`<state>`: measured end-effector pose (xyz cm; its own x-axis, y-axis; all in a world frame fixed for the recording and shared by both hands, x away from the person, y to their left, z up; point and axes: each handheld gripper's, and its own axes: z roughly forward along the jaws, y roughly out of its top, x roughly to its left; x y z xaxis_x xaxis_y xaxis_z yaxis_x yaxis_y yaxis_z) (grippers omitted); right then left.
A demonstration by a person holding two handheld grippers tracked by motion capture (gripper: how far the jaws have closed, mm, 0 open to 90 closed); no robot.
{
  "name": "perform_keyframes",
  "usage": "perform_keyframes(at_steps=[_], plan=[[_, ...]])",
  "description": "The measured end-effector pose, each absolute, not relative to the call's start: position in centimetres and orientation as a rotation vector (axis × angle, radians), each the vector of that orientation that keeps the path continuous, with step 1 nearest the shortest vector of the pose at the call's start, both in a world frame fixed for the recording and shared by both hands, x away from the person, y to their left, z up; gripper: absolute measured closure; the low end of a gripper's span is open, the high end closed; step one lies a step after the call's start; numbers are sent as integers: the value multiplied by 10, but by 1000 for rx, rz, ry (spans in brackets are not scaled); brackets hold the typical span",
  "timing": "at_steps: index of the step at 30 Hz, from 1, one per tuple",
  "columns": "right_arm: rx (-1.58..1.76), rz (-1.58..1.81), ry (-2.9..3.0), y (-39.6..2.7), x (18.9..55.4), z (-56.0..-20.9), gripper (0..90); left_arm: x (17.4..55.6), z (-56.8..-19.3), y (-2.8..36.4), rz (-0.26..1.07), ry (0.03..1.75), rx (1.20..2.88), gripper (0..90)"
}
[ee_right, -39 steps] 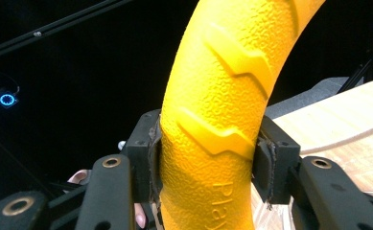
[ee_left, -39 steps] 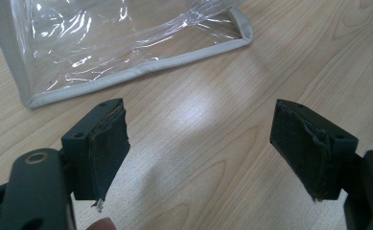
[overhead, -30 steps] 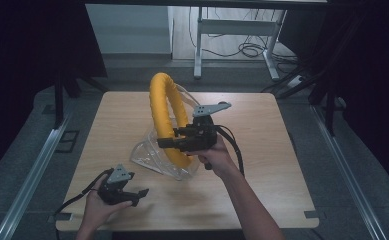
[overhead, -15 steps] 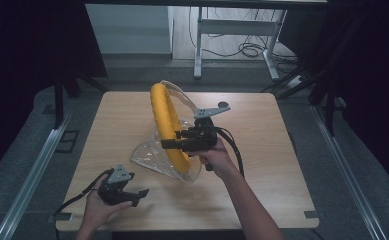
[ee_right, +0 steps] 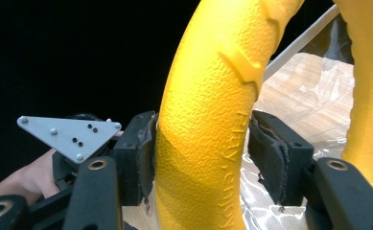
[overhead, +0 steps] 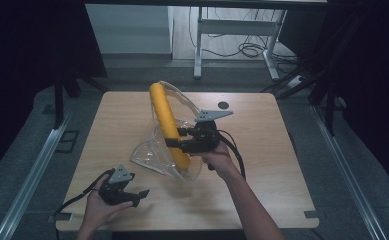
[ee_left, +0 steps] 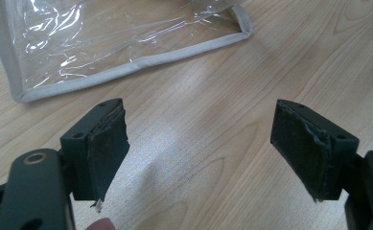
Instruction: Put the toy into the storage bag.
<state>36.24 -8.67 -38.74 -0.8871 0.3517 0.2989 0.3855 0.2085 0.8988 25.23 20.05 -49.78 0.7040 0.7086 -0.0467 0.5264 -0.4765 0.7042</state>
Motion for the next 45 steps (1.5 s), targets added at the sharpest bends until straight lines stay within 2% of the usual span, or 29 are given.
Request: perform_keyframes(at_steps=[4, 8, 21, 45], plan=[[-777, -1833, -2430, -90, 360, -386, 341, 252, -497, 201, 325, 940, 2188, 204], [-769, -1879, -2426, -97, 355, -384, 318, 252, -498, 200, 325, 938, 2191, 204], [-816, -1906, -2470, -138, 349, -394, 339, 252, -498, 200, 325, 938, 2188, 204], [-1119, -1870, -2515, -226, 341, -448, 351, 252, -500, 199, 324, 948, 2195, 204]])
